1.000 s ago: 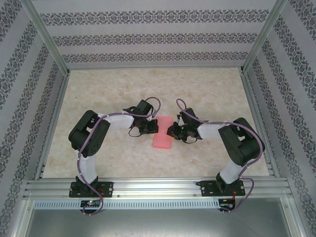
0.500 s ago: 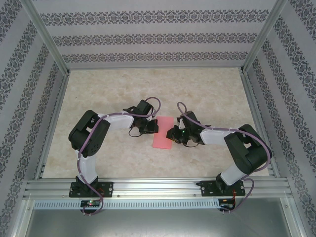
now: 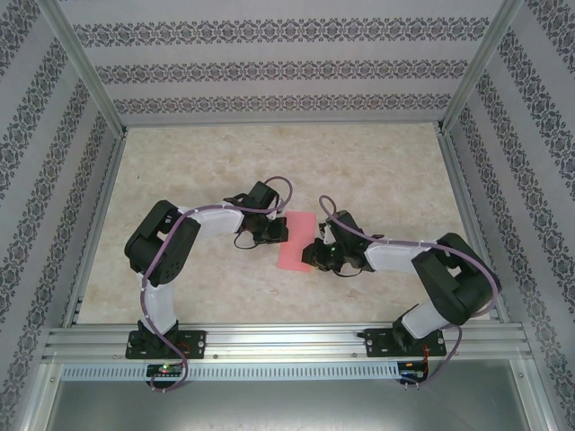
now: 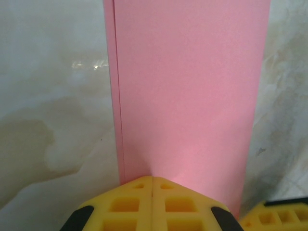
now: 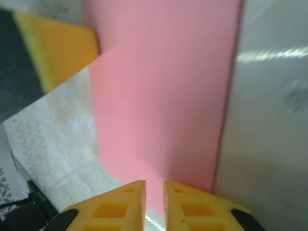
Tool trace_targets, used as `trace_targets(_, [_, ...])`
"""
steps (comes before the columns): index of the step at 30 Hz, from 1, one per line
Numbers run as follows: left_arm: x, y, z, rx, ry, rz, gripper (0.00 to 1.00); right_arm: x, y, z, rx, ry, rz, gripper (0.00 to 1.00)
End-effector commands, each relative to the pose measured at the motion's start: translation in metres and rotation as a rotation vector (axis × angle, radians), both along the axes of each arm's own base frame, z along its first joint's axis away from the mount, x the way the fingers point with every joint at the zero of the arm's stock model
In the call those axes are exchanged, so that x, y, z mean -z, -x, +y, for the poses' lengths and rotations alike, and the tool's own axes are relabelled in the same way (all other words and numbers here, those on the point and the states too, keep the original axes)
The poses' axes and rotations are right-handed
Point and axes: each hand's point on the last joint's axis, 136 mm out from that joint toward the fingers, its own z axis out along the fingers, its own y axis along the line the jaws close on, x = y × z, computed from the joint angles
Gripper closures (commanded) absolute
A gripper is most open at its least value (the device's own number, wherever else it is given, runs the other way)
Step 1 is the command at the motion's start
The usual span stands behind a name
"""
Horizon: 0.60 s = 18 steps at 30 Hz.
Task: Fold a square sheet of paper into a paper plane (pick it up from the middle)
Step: Fold the square sheet of paper in half at the center of the table.
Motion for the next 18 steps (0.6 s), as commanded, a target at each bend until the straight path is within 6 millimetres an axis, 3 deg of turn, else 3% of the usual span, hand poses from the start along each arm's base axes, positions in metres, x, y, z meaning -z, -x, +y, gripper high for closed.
trace_targets(1, [0.035,0.025,0.030,-0.002,-0.163,0.081,1.00,-0.002,0.013,0.000,-0.037,0.005,-0.007,0.81])
trace_targets(11, [0.030,0.025,0.026,0.000,-0.140,0.080,1.00,0.031,0.026,-0.013,-0.019,0.085,0.056,0.80])
trace_targets(15, [0.015,0.023,0.020,0.008,-0.103,0.062,0.98,0.005,0.017,-0.010,0.001,0.048,-0.001,0.75])
trace_targets(18, [-0.006,0.019,0.015,0.005,-0.064,0.030,0.82,-0.020,0.001,-0.024,0.072,0.099,-0.088,0.64])
